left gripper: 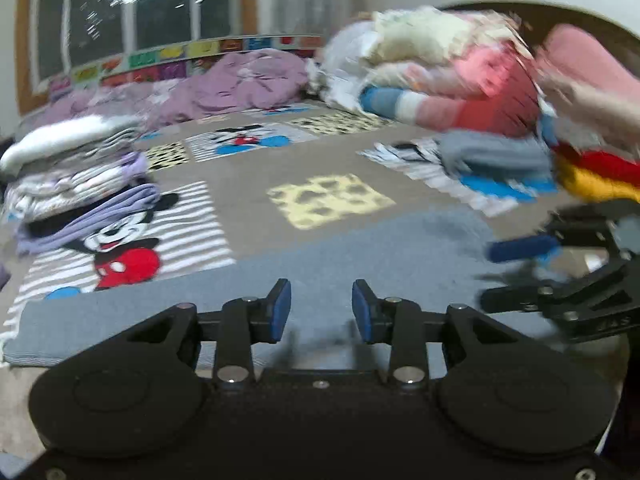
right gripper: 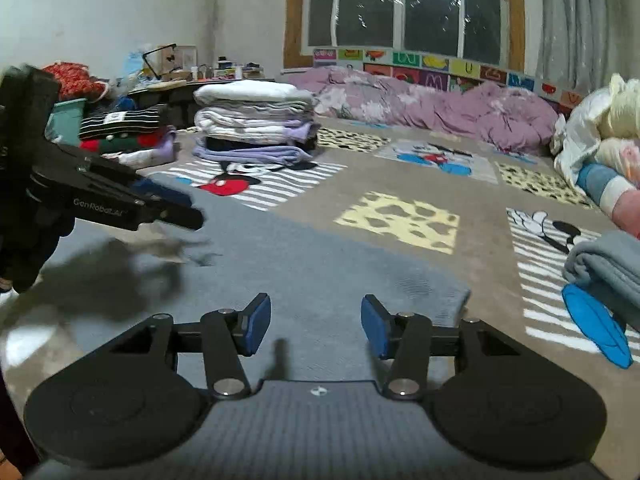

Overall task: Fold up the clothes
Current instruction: 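Move both grippers over the grey sweater lying flat on the blanket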

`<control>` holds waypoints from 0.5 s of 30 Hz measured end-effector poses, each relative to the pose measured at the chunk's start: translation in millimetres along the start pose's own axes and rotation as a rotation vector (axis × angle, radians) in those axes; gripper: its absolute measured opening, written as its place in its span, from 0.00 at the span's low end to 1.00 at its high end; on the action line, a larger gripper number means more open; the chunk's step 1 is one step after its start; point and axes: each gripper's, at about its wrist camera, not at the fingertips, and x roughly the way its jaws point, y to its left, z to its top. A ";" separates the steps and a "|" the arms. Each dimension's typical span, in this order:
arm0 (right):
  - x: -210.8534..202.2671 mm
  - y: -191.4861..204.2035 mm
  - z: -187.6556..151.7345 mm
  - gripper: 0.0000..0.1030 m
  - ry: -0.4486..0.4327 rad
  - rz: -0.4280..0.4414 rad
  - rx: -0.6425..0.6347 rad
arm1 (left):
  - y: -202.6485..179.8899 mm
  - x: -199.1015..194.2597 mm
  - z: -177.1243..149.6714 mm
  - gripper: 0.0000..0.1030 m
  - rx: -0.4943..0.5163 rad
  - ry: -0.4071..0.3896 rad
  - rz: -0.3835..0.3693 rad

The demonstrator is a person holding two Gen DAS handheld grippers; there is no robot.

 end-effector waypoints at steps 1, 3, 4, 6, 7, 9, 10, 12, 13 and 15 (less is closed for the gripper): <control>0.7 6.6 -1.8 0.48 0.005 0.005 -0.015 | -9.6 3.6 -9.5 0.24 0.033 0.013 0.005; 5.0 21.4 -7.2 0.48 0.032 0.003 -0.068 | -22.8 12.0 -23.3 0.22 0.088 0.047 0.051; 9.4 25.5 -11.3 0.48 0.058 -0.007 -0.083 | -27.8 16.4 -28.9 0.22 0.114 0.066 0.084; 18.4 29.2 -21.1 0.48 0.101 -0.030 -0.089 | -36.9 9.7 -25.2 0.21 0.148 0.041 0.129; 19.1 29.6 -20.6 0.48 0.112 -0.034 -0.076 | -40.8 -1.8 -20.4 0.21 0.147 -0.010 0.135; 5.2 34.0 -14.4 0.48 0.076 -0.035 -0.072 | -45.9 -14.5 -18.2 0.21 0.122 -0.059 0.118; -3.4 37.6 -15.8 0.48 0.060 -0.037 -0.069 | -48.2 -18.7 -18.2 0.21 0.107 -0.075 0.104; -13.4 43.7 -23.7 0.48 0.072 -0.039 -0.065 | -49.0 -8.1 -24.3 0.21 0.079 -0.019 0.078; -15.6 48.0 -29.2 0.48 0.091 -0.037 -0.077 | -47.3 3.6 -30.7 0.26 0.066 0.050 0.085; -18.2 53.1 -36.2 0.48 0.111 -0.039 -0.098 | -34.0 8.6 -44.1 0.35 -0.024 0.076 0.118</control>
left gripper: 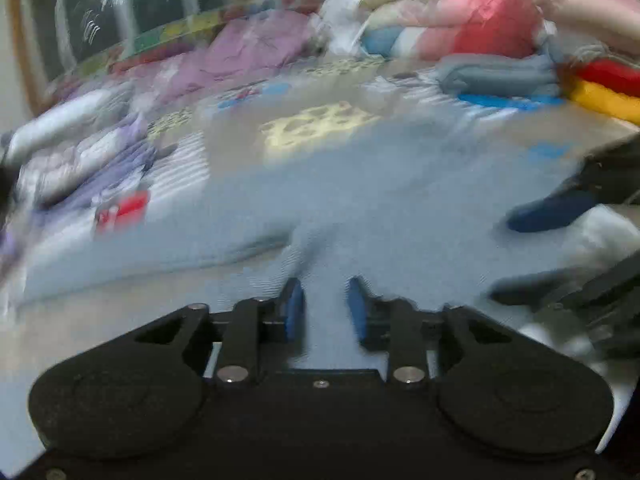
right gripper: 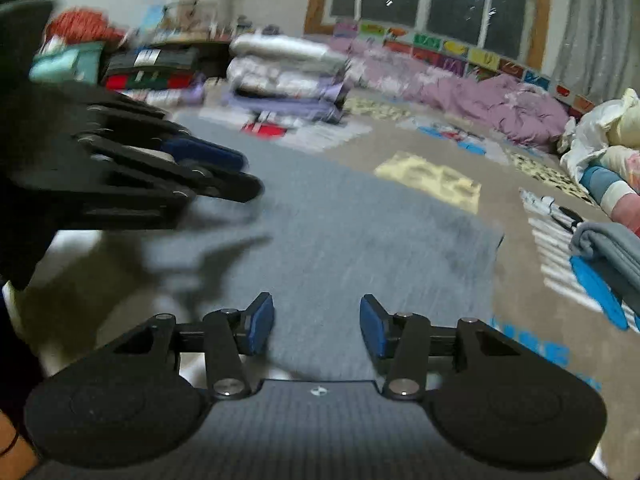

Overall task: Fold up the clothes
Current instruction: 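Move both grippers over the grey sweater lying flat on the blanket, then grasp the sweater hem with the left gripper while the right gripper grasps the hem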

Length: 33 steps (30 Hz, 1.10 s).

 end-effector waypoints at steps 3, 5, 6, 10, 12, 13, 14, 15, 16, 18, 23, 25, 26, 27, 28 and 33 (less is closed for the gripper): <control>-3.0 -6.0 -7.7 0.50 0.011 0.003 0.044 | 26.9 -14.9 1.9 0.34 -0.104 0.020 0.103; -7.3 -13.0 -14.5 0.51 0.009 0.007 0.088 | 59.6 -22.6 -4.6 0.33 -0.218 0.041 0.158; -9.7 -15.6 -17.1 0.52 0.008 0.008 0.103 | 78.3 -27.1 -9.8 0.29 -0.296 0.049 0.161; -13.1 -25.8 -21.6 0.52 0.014 -0.009 0.142 | 119.4 -51.1 -16.0 0.05 -0.431 0.069 0.307; -13.4 -26.9 -22.3 0.52 0.021 -0.021 0.140 | 122.7 -60.9 -21.2 0.05 -0.433 0.086 0.371; -13.8 -26.7 -21.9 0.51 0.024 -0.028 0.138 | 123.3 -66.5 -23.4 0.05 -0.419 0.087 0.400; -14.8 -26.4 -21.5 0.51 0.022 -0.034 0.134 | 124.0 -72.1 -25.8 0.08 -0.411 0.083 0.424; -16.2 -26.2 -21.2 0.51 0.018 -0.038 0.128 | 126.6 -77.6 -26.5 0.14 -0.404 0.081 0.449; -18.9 -25.1 -20.8 0.51 0.010 -0.041 0.120 | 131.1 -82.9 -26.7 0.18 -0.398 0.078 0.462; -27.0 -22.4 -19.5 0.53 -0.021 -0.036 0.091 | 140.7 -94.2 -26.9 0.19 -0.386 0.070 0.439; -47.9 -4.4 -18.0 0.55 -0.093 -0.043 -0.047 | 150.3 -124.1 -28.4 0.27 -0.218 0.061 0.374; -48.7 5.5 -18.7 0.55 -0.086 -0.060 -0.119 | 149.0 -131.8 -29.0 0.37 -0.105 0.055 0.344; -47.4 9.5 -19.1 0.55 -0.077 -0.066 -0.147 | 147.4 -136.0 -30.7 0.44 -0.053 0.053 0.335; -46.2 12.7 -19.4 0.55 -0.068 -0.068 -0.168 | 144.4 -140.8 -33.3 0.44 -0.001 0.050 0.322; -45.2 15.3 -19.7 0.55 -0.062 -0.076 -0.189 | 141.3 -144.6 -36.3 0.44 0.048 0.049 0.311; -42.2 20.0 -22.3 0.54 -0.037 -0.130 -0.256 | 129.2 -147.4 -56.9 0.44 0.228 0.081 0.315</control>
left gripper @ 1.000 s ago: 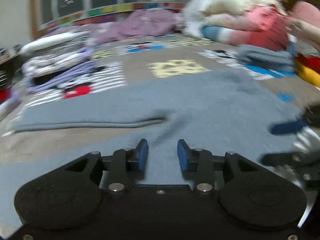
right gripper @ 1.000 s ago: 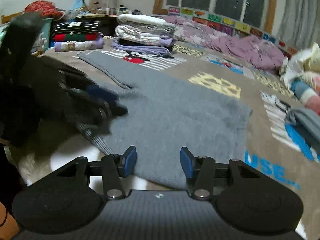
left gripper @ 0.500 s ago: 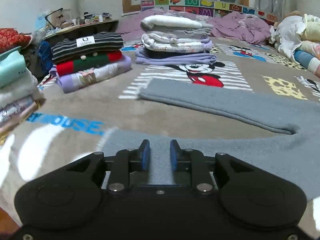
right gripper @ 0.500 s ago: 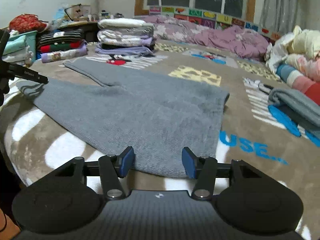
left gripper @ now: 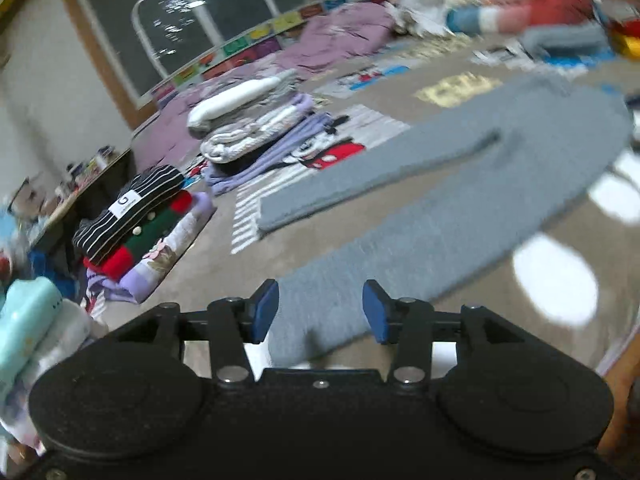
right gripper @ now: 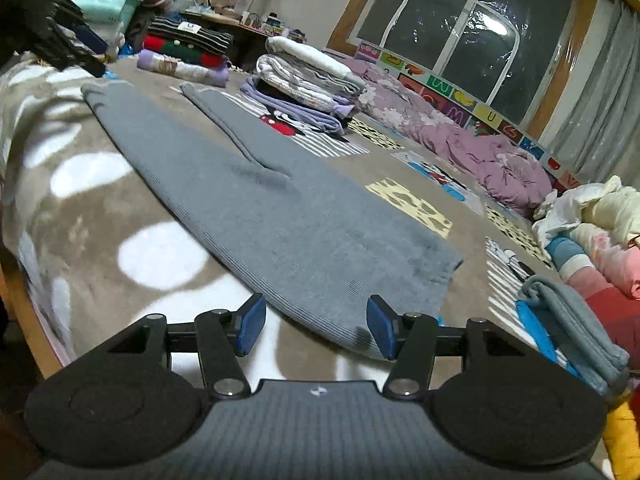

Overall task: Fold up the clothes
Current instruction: 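Grasp the sweater hem with the left gripper while the right gripper grasps the hem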

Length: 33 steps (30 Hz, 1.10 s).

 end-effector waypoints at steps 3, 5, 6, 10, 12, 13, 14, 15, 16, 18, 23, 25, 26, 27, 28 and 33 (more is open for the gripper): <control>3.4 -0.2 -1.8 0.54 0.021 -0.034 -0.024 | -8.8 9.1 -12.5 0.44 0.100 0.044 0.032; 4.2 1.0 -2.2 0.54 0.024 -0.048 -0.039 | -15.5 15.1 -19.6 0.44 0.174 0.071 0.065; 5.7 1.4 -2.7 0.54 0.033 -0.057 -0.048 | -18.4 17.3 -22.1 0.44 0.202 0.080 0.084; 15.8 1.0 -9.0 0.54 0.083 -0.061 -0.055 | -30.4 28.2 -29.4 0.44 0.310 0.089 0.132; 18.4 -0.6 -9.0 0.55 0.085 -0.057 -0.049 | -34.5 32.2 -31.9 0.43 0.347 0.081 0.147; 18.4 -0.5 -8.9 0.54 0.081 -0.058 -0.051 | -35.6 34.5 -33.3 0.43 0.361 0.079 0.155; 17.9 -0.1 -8.8 0.54 0.074 -0.062 -0.055 | -35.7 35.9 -34.2 0.43 0.363 0.075 0.164; 17.9 0.4 -8.9 0.54 0.068 -0.066 -0.060 | -35.1 36.9 -34.8 0.43 0.359 0.070 0.175; 18.4 0.8 -9.1 0.55 0.063 -0.069 -0.066 | -34.0 37.8 -35.0 0.35 0.352 0.066 0.186; 21.6 0.6 -10.8 0.55 0.065 -0.068 -0.069 | -29.7 39.4 -33.8 0.23 0.328 0.061 0.206; 21.7 -4.5 -12.6 0.50 0.049 -0.093 -0.093 | -9.2 32.9 -21.0 0.07 0.165 -0.003 0.222; 20.1 -10.9 -11.3 0.25 0.040 -0.087 -0.069 | 0.4 33.4 -14.5 0.06 0.087 -0.025 0.213; 19.6 -14.6 -10.8 0.20 0.037 -0.083 -0.056 | 3.5 34.5 -11.1 0.06 0.057 -0.032 0.208; 19.2 -18.7 -10.4 0.12 0.032 -0.081 -0.040 | 6.5 35.9 -7.5 0.06 0.029 -0.038 0.205; 18.5 -23.0 -9.8 0.10 0.022 -0.080 -0.024 | 9.1 38.1 -3.1 0.06 0.010 -0.043 0.203; 16.3 -42.2 3.4 0.07 -0.060 -0.107 0.039 | 20.4 52.1 22.4 0.05 -0.052 -0.068 0.216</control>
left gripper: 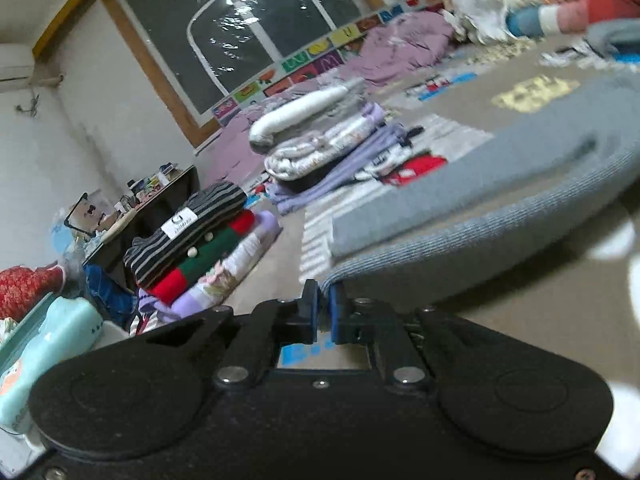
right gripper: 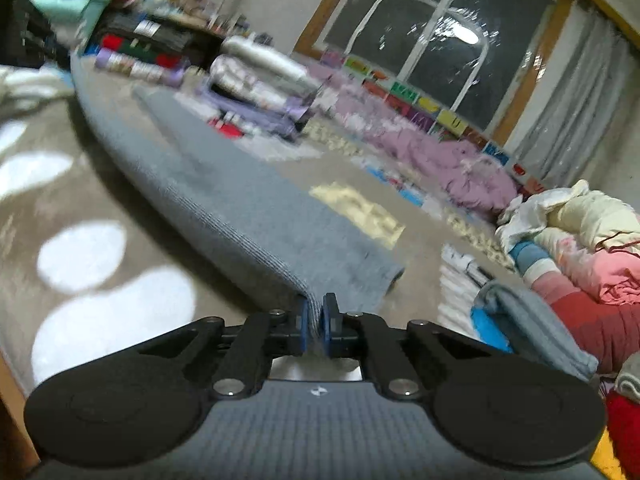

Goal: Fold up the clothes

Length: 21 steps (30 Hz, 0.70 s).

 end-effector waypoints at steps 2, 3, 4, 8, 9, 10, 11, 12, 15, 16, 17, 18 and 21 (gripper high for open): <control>5.1 -8.8 7.4 0.06 -0.029 -0.016 0.032 | 2.0 6.9 10.9 0.05 -0.012 -0.007 0.003; 8.7 -13.3 10.8 0.06 -0.042 -0.024 0.047 | 3.3 10.8 16.4 0.05 -0.018 -0.010 0.003; 12.4 -17.6 13.9 0.06 -0.053 -0.032 0.061 | 5.3 16.4 22.0 0.05 -0.022 -0.010 0.001; 32.3 -35.1 24.3 0.06 -0.079 -0.048 0.119 | 14.7 43.3 40.6 0.05 -0.065 0.006 -0.024; 38.6 -38.9 26.0 0.06 -0.081 -0.048 0.135 | 15.1 51.4 44.0 0.05 -0.066 0.014 -0.027; 44.7 -42.1 27.5 0.06 -0.082 -0.048 0.146 | 15.1 59.0 47.3 0.05 -0.064 0.022 -0.031; 50.7 -44.7 28.9 0.06 -0.082 -0.048 0.153 | 14.4 65.8 49.7 0.05 -0.060 0.029 -0.035; 56.7 -46.6 29.9 0.06 -0.082 -0.051 0.156 | 14.1 72.5 51.4 0.05 -0.062 0.035 -0.037; 75.2 -50.8 28.6 0.06 -0.072 -0.048 0.161 | 12.9 92.0 54.5 0.05 -0.084 0.063 -0.058; 81.3 -51.9 27.7 0.06 -0.066 -0.045 0.161 | 12.0 98.1 55.7 0.05 -0.087 0.073 -0.066; 87.0 -53.4 27.0 0.06 -0.061 -0.043 0.163 | 11.2 103.6 57.0 0.04 -0.089 0.083 -0.072; 91.8 -54.8 26.8 0.06 -0.058 -0.044 0.166 | 10.6 107.7 59.0 0.04 -0.088 0.090 -0.076; 102.7 -56.3 29.8 0.06 -0.058 -0.050 0.170 | 9.4 119.9 65.9 0.04 -0.083 0.111 -0.088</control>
